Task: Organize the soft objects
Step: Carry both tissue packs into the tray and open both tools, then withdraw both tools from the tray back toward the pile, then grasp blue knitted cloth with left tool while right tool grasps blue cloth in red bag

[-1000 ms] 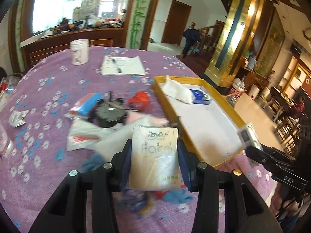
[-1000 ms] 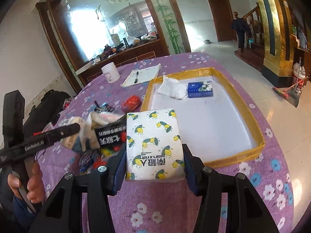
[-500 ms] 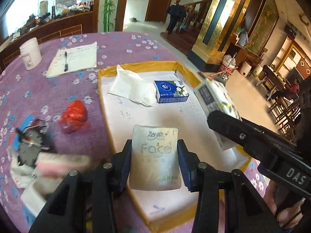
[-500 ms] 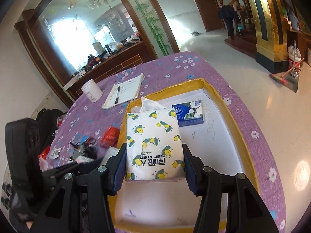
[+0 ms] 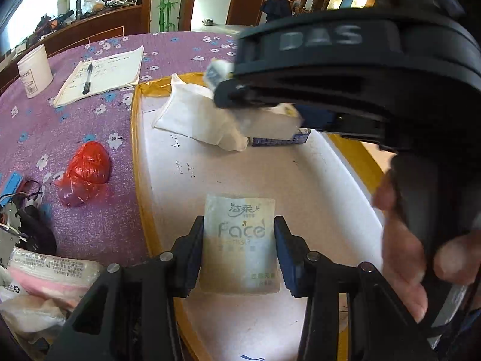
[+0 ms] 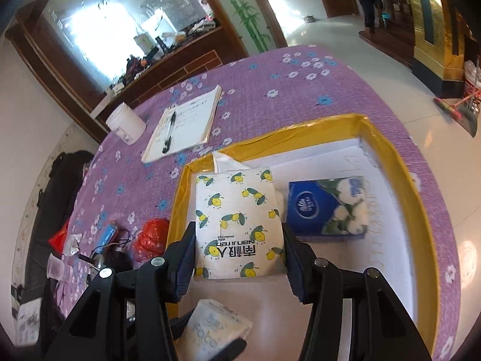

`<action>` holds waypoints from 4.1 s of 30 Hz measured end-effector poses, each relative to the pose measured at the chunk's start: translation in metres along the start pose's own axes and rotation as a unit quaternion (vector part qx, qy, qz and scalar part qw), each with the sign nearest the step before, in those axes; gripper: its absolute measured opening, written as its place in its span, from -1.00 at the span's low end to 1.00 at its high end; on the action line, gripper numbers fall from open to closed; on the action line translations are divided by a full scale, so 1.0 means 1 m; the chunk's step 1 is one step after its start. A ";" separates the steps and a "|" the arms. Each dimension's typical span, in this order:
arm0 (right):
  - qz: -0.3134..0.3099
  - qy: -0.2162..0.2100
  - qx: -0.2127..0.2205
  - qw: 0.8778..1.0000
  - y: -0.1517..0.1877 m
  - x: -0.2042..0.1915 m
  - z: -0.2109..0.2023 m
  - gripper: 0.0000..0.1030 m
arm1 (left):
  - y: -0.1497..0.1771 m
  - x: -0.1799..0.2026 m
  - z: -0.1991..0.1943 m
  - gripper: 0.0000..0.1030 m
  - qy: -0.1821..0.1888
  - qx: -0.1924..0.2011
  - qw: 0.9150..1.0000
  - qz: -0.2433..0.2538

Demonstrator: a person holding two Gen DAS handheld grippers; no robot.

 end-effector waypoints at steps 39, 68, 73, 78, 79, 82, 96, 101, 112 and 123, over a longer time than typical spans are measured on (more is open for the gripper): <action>0.020 -0.035 0.048 0.998 0.004 0.022 -0.033 0.37 | 0.003 0.009 -0.014 0.27 -0.011 0.030 0.999 0.004; -0.002 -0.029 0.095 0.995 0.212 -0.044 -0.164 0.38 | 0.076 -0.016 -0.144 0.37 -0.028 0.121 0.992 0.029; -0.046 -0.043 0.045 0.997 0.243 -0.078 -0.128 0.38 | 0.133 -0.075 -0.164 0.46 -0.061 0.125 0.990 -0.010; -0.084 -0.056 0.004 0.995 0.256 -0.104 -0.097 0.38 | 0.174 -0.138 -0.166 0.46 -0.084 0.103 0.989 -0.057; -0.090 -0.059 -0.002 0.994 0.258 -0.108 -0.092 0.38 | 0.178 -0.149 -0.167 0.46 -0.093 0.100 0.988 -0.065; -0.113 -0.058 -0.013 0.992 0.263 -0.117 -0.082 0.38 | 0.180 -0.177 -0.169 0.46 -0.115 0.100 0.985 -0.084; -0.123 -0.070 -0.013 0.990 0.255 -0.108 -0.083 0.38 | 0.118 -0.182 -0.095 0.44 -0.111 0.029 0.993 -0.035; -0.139 -0.082 -0.019 0.987 0.252 -0.116 -0.080 0.38 | 0.116 -0.185 -0.069 -0.28 -0.098 0.007 0.994 -0.045; -0.204 -0.032 -0.065 0.976 0.227 -0.145 -0.030 0.12 | 0.128 -0.189 -0.124 -0.33 -0.055 0.126 0.989 -0.058; -0.238 -0.044 -0.031 0.970 0.248 -0.156 -0.028 -0.31 | 0.126 -0.186 -0.127 -0.33 -0.048 0.134 0.988 -0.056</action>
Point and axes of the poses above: each gripper's, at about its wrist camera, not at the fingertips, and z roughly the way its jaws point, x to its right, y to its underside, the point moved 1 cm from there along z, roughly the way its jaws point, and after that the axes turned 10 degrees about -y, right-handed, at the moved point
